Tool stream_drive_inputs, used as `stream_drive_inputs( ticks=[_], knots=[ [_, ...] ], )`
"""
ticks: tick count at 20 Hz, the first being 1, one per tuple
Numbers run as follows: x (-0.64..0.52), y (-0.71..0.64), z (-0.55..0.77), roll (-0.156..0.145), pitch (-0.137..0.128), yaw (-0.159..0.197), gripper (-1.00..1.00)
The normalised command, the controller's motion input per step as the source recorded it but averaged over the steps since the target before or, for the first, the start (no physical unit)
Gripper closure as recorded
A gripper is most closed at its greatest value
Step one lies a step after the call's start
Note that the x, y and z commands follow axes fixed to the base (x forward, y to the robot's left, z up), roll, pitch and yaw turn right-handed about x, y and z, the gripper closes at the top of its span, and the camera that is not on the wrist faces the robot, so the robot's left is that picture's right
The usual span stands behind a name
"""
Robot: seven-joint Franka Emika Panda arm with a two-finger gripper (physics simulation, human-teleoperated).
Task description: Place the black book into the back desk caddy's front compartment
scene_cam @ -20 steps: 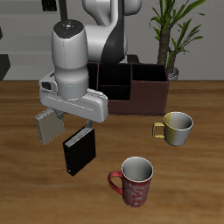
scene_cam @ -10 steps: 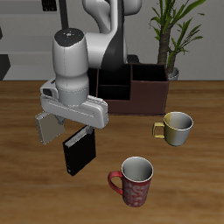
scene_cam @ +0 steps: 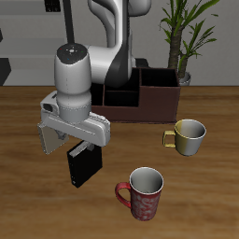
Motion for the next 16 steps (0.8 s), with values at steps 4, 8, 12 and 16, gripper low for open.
stream_drive_inputs(
  ticks=[4,8,12,16],
  knots=[
    [0.00,-0.02,-0.09,-0.023,0.009,-0.010,-1.00],
    [0.05,0.10,-0.12,0.014,0.012,0.003,-1.00],
    [0.09,0.08,-0.29,0.004,0.042,-0.019,-1.00],
    [0.02,-0.06,-0.27,-0.006,0.031,-0.018,-1.00]
  ],
)
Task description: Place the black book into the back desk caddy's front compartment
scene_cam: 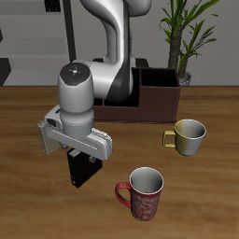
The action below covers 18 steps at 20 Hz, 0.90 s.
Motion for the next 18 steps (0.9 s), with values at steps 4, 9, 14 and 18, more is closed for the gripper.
stream_drive_inputs(
  ticks=[4,9,14,18],
  knots=[
    [0.03,-0.07,-0.25,-0.018,0.044,-0.005,-1.00],
    [-0.02,-0.01,-0.10,-0.008,0.018,-0.010,1.00],
    [-0.07,0.09,0.18,0.020,-0.019,0.030,1.00],
    [-0.15,0.08,0.41,0.023,-0.044,0.033,1.00]
  ],
)
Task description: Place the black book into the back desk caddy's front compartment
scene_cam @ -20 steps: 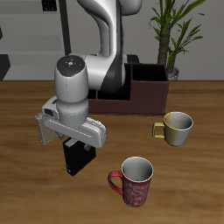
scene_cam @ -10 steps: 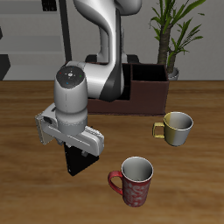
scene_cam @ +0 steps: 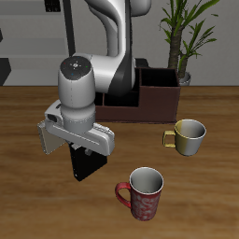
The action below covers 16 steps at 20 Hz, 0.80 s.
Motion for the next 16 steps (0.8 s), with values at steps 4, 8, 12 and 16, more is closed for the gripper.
stream_drive_inputs(
  ticks=[4,8,12,16],
  knots=[
    [-0.21,0.24,0.57,0.036,-0.044,0.076,1.00],
    [-0.22,0.20,0.43,0.040,-0.031,0.116,1.00],
    [-0.48,0.59,0.60,0.107,-0.048,0.258,1.00],
    [-0.49,0.40,0.50,0.060,-0.012,0.197,1.00]
  ],
)
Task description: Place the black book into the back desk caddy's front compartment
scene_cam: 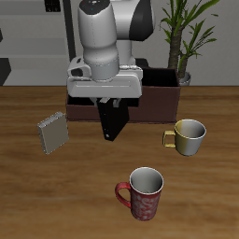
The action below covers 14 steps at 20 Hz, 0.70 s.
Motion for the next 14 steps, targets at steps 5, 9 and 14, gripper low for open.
stream_drive_inputs(
  ticks=[5,9,14],
  knots=[
    [-0.44,0.25,0.39,0.044,-0.038,0.218,1.00],
    [-0.37,0.13,0.41,0.030,-0.005,0.138,1.00],
    [-0.35,0.07,0.28,0.002,-0.025,0.182,1.00]
  ],
)
